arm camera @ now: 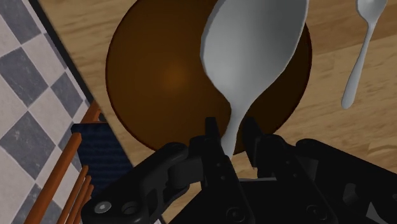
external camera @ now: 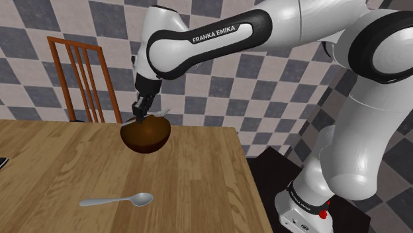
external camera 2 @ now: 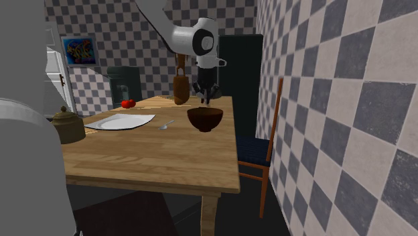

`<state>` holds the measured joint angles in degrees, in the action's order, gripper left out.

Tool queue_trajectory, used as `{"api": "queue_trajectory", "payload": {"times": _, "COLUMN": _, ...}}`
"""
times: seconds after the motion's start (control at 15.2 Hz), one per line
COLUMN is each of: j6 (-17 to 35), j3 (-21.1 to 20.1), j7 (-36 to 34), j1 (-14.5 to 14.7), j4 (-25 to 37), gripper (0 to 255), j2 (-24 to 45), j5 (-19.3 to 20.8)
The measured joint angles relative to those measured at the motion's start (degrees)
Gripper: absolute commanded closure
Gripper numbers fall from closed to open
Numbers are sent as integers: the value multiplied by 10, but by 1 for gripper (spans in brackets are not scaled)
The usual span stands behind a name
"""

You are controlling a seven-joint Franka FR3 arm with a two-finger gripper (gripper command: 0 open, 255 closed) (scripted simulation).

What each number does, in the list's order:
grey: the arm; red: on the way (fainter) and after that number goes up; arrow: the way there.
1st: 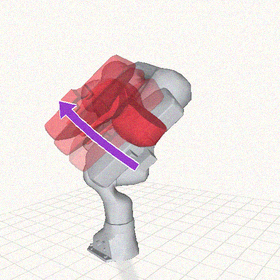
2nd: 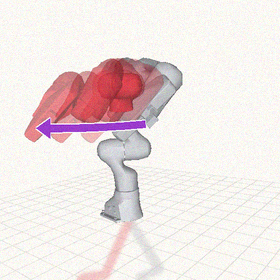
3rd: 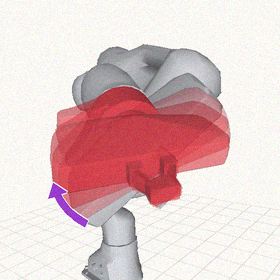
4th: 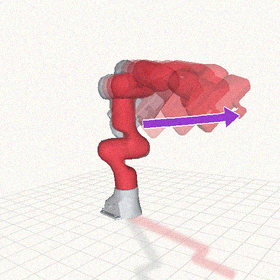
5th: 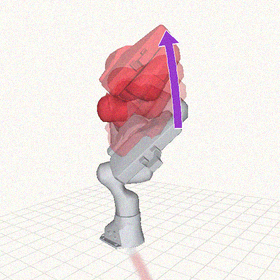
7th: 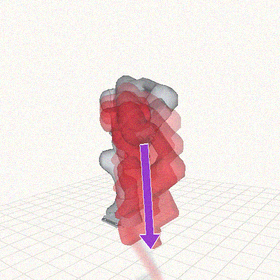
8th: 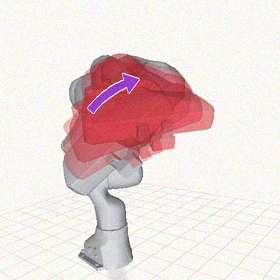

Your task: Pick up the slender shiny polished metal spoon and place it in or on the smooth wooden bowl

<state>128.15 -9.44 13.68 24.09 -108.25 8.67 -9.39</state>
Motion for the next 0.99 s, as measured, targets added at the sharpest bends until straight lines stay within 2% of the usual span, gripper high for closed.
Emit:
{"api": "queue_trajectory", "payload": {"times": 0.33, "j6": 34, "j3": -1, "j7": 5, "j1": 1, "j4": -21, "gripper": 255, "j2": 12, "j5": -2}}
{"api": "queue_trajectory", "payload": {"times": 0.79, "j6": 41, "j3": -1, "j7": 5, "j1": 1, "j4": -24, "gripper": 255, "j2": 16, "j5": -2}}
{"api": "queue_trajectory", "payload": {"times": 0.86, "j6": 41, "j3": -1, "j7": 5, "j1": 1, "j4": -24, "gripper": 0, "j2": 16, "j5": -2}}
{"api": "queue_trajectory", "payload": {"times": 0.99, "j6": 40, "j3": -1, "j7": 5, "j1": 1, "j4": -24, "gripper": 0, "j2": 16, "j5": -2}}
